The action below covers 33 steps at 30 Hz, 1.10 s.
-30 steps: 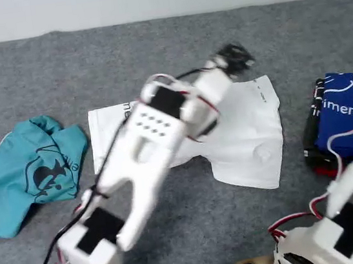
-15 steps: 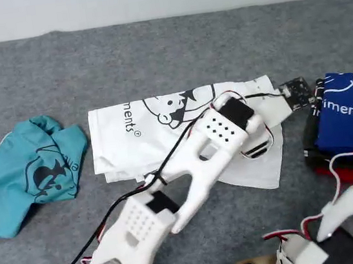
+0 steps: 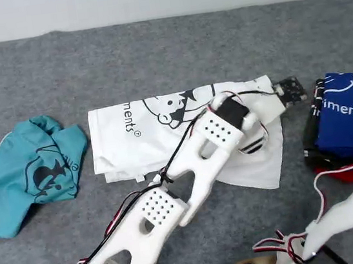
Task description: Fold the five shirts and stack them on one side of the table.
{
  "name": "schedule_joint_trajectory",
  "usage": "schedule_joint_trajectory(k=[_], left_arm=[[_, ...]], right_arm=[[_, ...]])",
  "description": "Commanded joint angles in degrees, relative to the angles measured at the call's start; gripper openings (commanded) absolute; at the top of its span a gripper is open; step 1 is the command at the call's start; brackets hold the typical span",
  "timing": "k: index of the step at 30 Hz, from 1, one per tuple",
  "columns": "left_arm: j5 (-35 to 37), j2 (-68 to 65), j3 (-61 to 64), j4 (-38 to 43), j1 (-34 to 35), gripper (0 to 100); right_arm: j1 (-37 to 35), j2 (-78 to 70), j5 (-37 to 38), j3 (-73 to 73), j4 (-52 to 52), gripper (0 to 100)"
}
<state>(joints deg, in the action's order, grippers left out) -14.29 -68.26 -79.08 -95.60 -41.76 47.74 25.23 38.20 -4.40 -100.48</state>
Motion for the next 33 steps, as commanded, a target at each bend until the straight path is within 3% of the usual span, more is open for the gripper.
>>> schedule_joint_trajectory(k=[1,11,19,27,33], left_arm=[[-0.9,-0.6,-3.1,3.3,3.2,17],[-0.9,-1.1,-3.3,9.5,10.6,17],[-0.8,-1.0,-3.4,12.0,14.2,17],[-0.6,3.1,-8.0,10.3,17.1,17],[-0.5,7.7,-8.3,0.8,12.7,17]], right_arm=[[0.4,2.1,-0.1,-0.4,-2.2,5.4],[0.2,1.6,-0.1,-0.3,-2.2,5.5],[-3.8,1.8,-0.4,-0.2,-2.1,5.4],[-4.5,2.1,-0.4,-0.2,-2.1,5.4],[-4.5,2.1,-0.4,-0.2,-2.2,5.4]])
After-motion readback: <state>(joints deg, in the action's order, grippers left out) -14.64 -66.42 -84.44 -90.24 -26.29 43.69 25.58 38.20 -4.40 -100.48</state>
